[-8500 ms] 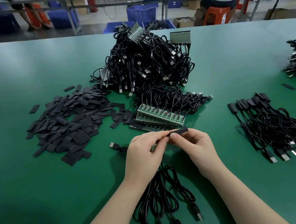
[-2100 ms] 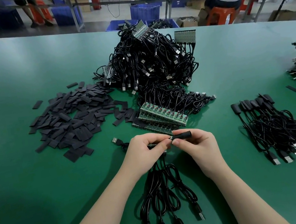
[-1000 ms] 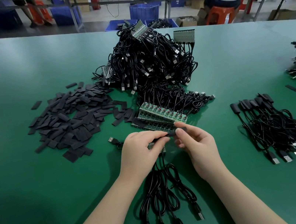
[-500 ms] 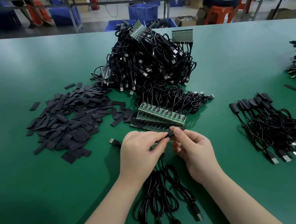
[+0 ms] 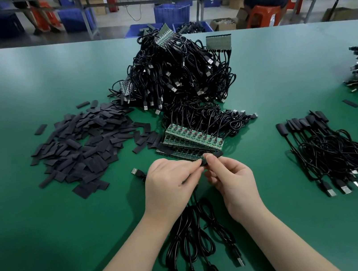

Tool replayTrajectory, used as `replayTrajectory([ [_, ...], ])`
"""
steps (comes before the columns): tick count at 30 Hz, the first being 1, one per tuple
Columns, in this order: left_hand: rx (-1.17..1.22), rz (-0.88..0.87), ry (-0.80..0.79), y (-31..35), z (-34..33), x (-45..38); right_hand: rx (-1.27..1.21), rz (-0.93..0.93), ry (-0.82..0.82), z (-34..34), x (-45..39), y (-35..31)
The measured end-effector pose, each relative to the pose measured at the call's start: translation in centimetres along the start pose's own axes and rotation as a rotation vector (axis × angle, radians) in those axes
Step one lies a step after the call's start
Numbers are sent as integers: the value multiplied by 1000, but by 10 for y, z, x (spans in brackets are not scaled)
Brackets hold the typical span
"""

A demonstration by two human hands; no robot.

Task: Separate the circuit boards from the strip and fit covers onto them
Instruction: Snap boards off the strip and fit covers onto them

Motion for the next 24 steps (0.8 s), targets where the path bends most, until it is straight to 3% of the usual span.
replayTrajectory([
  [9, -28, 96, -35, -1, -3, -2, 127, 380, 153, 7, 16, -34],
  [24, -42, 69, -56, -1, -5, 1, 203, 405, 171, 9, 15, -32],
])
Point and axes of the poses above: each hand's wrist, its own x-axis away from the middle knuckle, its own z-axis out of the back of the hand, y = z × x, the point moved 9 cm from there along -x, towards the middle knuckle, and after that the axes turned 15 degrees about y, right-handed, at the moved point
